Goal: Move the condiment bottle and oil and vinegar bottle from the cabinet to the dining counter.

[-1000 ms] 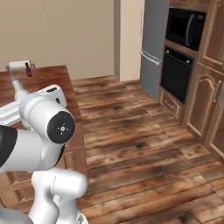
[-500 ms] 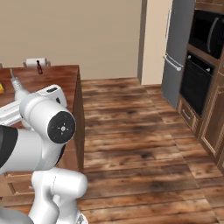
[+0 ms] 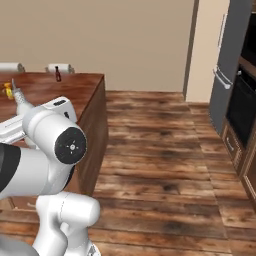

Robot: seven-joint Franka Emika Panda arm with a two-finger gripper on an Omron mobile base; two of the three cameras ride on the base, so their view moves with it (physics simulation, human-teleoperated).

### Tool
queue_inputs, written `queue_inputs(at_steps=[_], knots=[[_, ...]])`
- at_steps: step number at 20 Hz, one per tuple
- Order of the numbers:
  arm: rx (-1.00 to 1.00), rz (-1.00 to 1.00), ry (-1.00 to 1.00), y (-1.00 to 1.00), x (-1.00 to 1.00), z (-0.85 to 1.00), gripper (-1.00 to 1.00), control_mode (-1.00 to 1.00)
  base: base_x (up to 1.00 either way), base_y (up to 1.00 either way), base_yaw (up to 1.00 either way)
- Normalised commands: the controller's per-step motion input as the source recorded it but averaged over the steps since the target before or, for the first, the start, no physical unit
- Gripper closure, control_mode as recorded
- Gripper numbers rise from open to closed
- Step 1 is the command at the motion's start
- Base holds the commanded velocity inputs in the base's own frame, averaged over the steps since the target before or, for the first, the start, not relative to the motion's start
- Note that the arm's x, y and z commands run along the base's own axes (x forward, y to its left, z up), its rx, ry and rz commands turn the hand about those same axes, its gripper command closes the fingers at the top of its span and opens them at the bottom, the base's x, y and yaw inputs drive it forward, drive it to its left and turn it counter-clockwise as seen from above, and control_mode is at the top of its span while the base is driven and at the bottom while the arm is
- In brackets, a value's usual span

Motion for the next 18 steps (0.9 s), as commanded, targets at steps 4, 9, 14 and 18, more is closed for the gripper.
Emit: queue_inputs(at_steps=[4, 9, 14, 18], knots=[[0.00, 0.00, 0.00, 0.00, 0.00, 0.00, 1.00, 1.00, 0.48, -0.62, 0.36], [0.00, 0.00, 0.00, 0.00, 0.00, 0.00, 1.00, 1.00, 0.51, -0.66, 0.36], [0.00, 0.00, 0.00, 0.00, 0.00, 0.00, 1.00, 1.00, 0.63, -0.57, 0.35], [0.00, 0.00, 0.00, 0.00, 0.00, 0.00, 1.00, 1.00, 0.72, -0.49, 0.35]])
